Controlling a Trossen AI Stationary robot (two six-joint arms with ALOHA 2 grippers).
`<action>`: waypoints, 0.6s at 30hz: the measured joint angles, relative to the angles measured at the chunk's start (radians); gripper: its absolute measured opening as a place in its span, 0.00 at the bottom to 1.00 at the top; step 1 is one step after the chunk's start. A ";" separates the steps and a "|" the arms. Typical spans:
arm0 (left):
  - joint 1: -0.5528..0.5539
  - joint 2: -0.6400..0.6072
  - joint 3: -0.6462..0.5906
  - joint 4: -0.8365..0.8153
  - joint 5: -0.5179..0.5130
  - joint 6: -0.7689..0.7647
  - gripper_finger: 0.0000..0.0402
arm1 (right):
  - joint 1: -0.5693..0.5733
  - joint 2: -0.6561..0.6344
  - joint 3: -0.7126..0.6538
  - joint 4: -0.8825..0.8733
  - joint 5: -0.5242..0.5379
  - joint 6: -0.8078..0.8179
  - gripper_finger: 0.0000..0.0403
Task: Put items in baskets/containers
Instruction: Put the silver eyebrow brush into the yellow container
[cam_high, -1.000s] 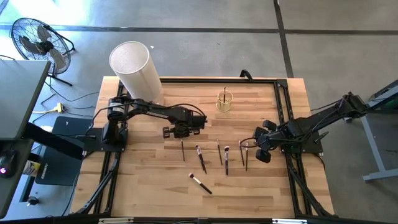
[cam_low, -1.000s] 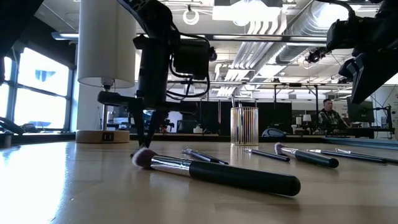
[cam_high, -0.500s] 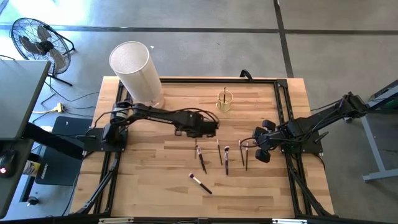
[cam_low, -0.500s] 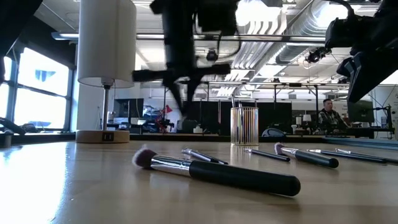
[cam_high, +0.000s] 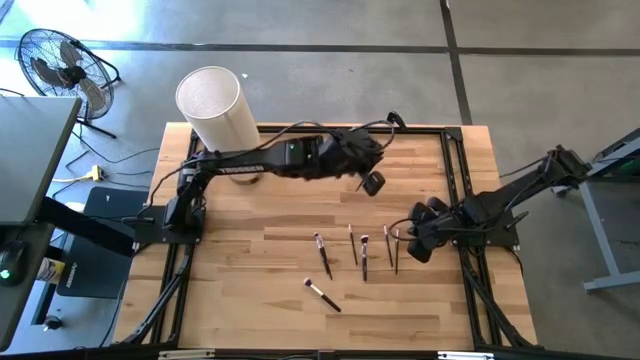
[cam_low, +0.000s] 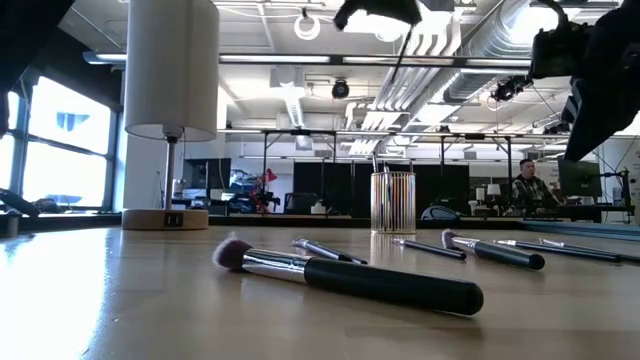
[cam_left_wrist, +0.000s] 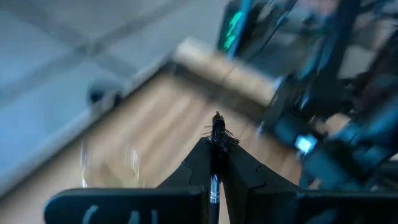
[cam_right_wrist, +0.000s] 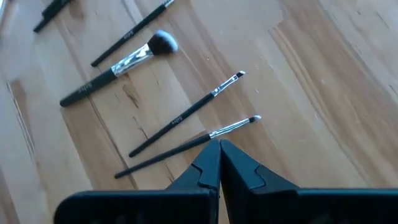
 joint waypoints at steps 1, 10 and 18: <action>0.008 0.000 0.000 0.044 0.005 0.052 0.03 | 0.011 0.000 0.000 0.000 0.016 0.025 0.00; 0.081 0.004 -0.227 0.522 0.331 0.305 0.03 | 0.049 0.000 0.000 0.001 0.143 0.247 0.00; 0.151 0.004 -0.568 1.107 0.383 0.297 0.03 | -0.004 0.000 0.000 0.007 0.167 0.319 0.00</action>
